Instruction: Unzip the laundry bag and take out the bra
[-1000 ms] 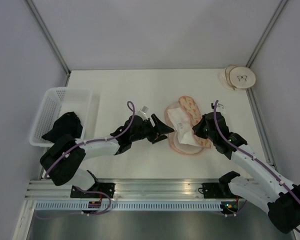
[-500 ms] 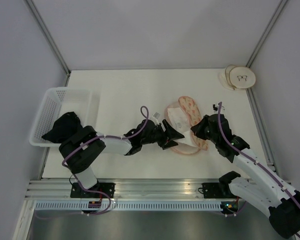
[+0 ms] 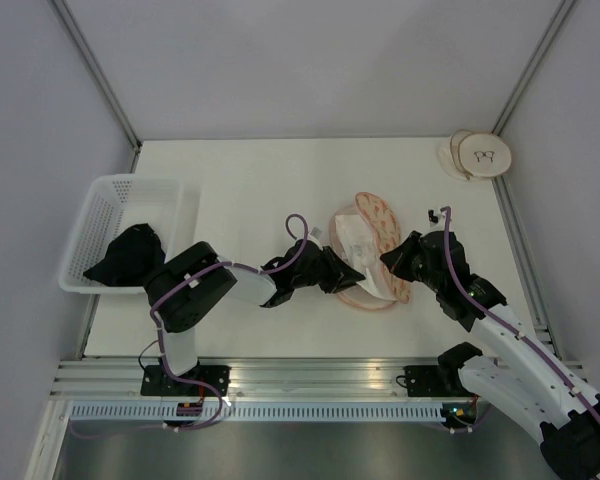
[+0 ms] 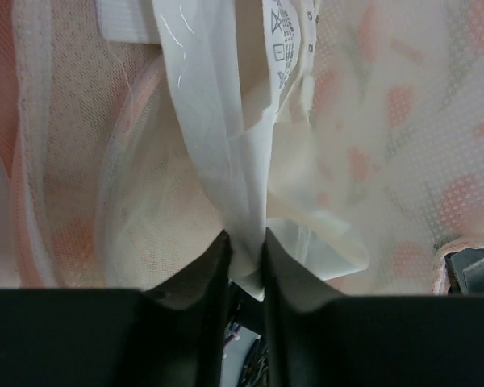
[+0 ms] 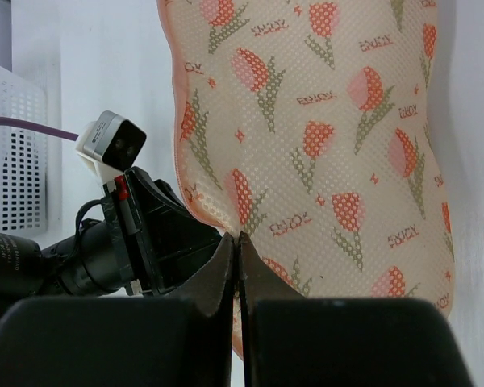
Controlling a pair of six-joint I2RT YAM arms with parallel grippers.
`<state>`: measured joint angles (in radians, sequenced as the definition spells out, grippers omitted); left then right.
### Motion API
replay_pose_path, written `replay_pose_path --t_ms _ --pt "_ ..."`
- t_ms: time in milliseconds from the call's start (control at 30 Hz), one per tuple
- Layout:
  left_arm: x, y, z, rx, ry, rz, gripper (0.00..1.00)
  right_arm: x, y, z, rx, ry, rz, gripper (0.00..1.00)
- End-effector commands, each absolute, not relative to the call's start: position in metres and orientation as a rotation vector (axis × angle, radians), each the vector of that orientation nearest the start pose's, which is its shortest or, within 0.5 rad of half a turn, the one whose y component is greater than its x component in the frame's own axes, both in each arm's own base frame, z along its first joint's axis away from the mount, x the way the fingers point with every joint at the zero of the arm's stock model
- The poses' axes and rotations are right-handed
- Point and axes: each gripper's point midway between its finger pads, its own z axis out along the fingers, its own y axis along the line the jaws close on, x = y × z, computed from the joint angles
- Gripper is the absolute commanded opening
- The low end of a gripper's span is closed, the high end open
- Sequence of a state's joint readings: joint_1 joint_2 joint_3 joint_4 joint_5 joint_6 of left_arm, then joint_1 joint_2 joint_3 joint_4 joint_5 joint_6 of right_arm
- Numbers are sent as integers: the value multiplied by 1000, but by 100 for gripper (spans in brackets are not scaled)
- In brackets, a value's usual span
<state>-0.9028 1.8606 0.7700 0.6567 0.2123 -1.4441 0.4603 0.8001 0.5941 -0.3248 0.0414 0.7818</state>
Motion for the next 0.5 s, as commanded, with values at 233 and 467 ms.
replay_pose_path --t_ms 233,467 --pt "247 -428 95 -493 2293 -1591 2 250 135 170 384 2135 617 0" --pt "242 -423 95 -492 2294 -1600 2 238 20 169 772 2034 -75 0"
